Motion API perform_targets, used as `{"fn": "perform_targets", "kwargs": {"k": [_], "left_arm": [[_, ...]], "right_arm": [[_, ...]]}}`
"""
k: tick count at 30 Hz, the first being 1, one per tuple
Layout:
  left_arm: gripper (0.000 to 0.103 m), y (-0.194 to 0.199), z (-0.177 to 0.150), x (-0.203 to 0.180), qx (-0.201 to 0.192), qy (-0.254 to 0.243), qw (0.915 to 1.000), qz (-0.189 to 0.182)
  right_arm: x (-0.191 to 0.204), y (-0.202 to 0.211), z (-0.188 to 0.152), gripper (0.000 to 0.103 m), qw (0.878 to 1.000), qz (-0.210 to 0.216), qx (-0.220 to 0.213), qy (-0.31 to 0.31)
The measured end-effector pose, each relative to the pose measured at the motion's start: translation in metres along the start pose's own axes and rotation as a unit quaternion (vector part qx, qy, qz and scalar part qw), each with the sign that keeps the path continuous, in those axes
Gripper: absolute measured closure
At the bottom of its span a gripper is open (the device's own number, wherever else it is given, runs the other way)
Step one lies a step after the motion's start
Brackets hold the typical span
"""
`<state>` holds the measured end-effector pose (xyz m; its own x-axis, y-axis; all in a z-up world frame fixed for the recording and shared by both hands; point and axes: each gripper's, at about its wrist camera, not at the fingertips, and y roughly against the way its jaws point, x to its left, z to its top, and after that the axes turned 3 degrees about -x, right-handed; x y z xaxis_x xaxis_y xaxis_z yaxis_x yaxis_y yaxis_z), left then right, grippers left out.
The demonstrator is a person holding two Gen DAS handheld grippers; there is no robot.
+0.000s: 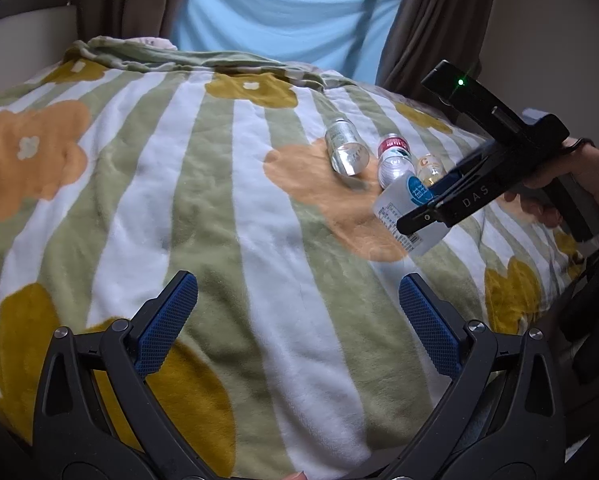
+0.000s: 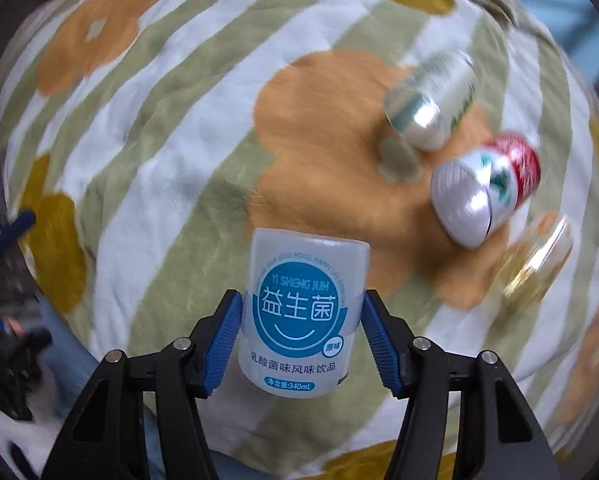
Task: Flip cup upside down
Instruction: 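Grasp the white bottle with the right tool while the left tool releases it, then rotate the right tool to turn the white bottle cap-end down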
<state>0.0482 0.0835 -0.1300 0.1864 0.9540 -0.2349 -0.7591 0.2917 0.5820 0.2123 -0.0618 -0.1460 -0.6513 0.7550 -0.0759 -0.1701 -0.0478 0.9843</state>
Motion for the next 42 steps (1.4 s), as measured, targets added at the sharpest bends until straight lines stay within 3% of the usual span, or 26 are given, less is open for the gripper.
{"fn": "perform_targets", "kwargs": {"k": [2,6,11,13,14,16,18,20,22,24,25,26,28,30,31,35,36,38,42], "left_arm": [[0.002,-0.001,0.001,-0.001,0.000,-0.002,1.0000,0.002],[0.002,0.000,0.003,0.002,0.006,0.008,0.9999,-0.004],[0.002,0.003,0.002,0.018,0.011,0.028,0.9995,0.007],[0.002,0.002,0.001,0.023,0.013,0.035,0.9992,0.010],[0.002,0.002,0.001,0.025,0.013,0.039,0.9991,0.011],[0.002,0.001,0.002,0.028,0.014,0.043,0.9989,0.012],[0.002,0.001,0.004,0.029,0.012,0.044,0.9989,0.010],[0.002,0.003,0.006,0.029,0.008,0.042,0.9990,0.008],[0.002,0.005,0.009,0.028,0.001,0.040,0.9992,0.005],[0.002,0.006,0.011,0.027,-0.002,0.039,0.9992,0.002],[0.002,0.006,0.012,0.027,-0.003,0.040,0.9992,-0.001],[0.002,0.006,0.013,0.027,-0.004,0.041,0.9991,-0.005],[0.002,0.006,0.013,0.026,-0.005,0.044,0.9989,-0.013],[0.002,0.005,0.014,0.025,-0.006,0.046,0.9988,-0.019],[0.002,0.005,0.014,0.024,-0.005,0.046,0.9987,-0.021],[0.002,0.006,0.015,0.019,-0.002,0.042,0.9987,-0.028],[0.002,0.007,0.015,0.018,-0.003,0.041,0.9987,-0.030],[0.002,0.010,0.016,0.016,-0.003,0.040,0.9986,-0.033],[0.002,0.010,0.016,0.016,-0.002,0.040,0.9986,-0.035]], "right_arm": [[0.022,0.000,0.002,0.046,0.990,-0.056,0.010,0.128],[0.053,-0.016,-0.018,0.046,0.935,-0.100,0.052,0.338],[0.073,-0.043,-0.043,0.045,0.877,-0.102,0.087,0.462],[0.075,-0.048,-0.046,0.044,0.862,-0.120,0.074,0.486],[0.075,-0.050,-0.046,0.044,0.862,-0.126,0.063,0.488],[0.067,-0.045,-0.040,0.037,0.875,-0.115,0.055,0.466],[0.063,-0.033,-0.031,0.017,0.897,-0.111,0.032,0.426],[0.054,-0.012,-0.022,0.017,0.928,-0.090,0.001,0.361],[0.037,0.021,-0.019,0.017,0.964,-0.058,-0.050,0.256],[0.012,0.051,-0.022,0.017,0.989,-0.017,-0.103,0.101],[-0.004,0.063,-0.029,0.017,0.991,0.015,-0.131,0.007],[-0.017,0.071,-0.039,0.017,0.981,0.052,-0.164,-0.084],[-0.029,0.077,-0.076,0.017,0.935,0.108,-0.217,-0.257],[-0.034,0.061,-0.108,0.017,0.868,0.169,-0.246,-0.397],[-0.037,0.047,-0.121,0.017,0.829,0.203,-0.257,-0.453],[-0.032,-0.018,-0.154,0.017,0.651,0.319,-0.270,-0.633],[-0.028,-0.029,-0.157,0.017,0.623,0.321,-0.269,-0.660],[-0.020,-0.045,-0.158,0.017,0.591,0.319,-0.267,-0.691],[-0.013,-0.048,-0.151,0.017,0.569,0.281,-0.277,-0.722]]}}
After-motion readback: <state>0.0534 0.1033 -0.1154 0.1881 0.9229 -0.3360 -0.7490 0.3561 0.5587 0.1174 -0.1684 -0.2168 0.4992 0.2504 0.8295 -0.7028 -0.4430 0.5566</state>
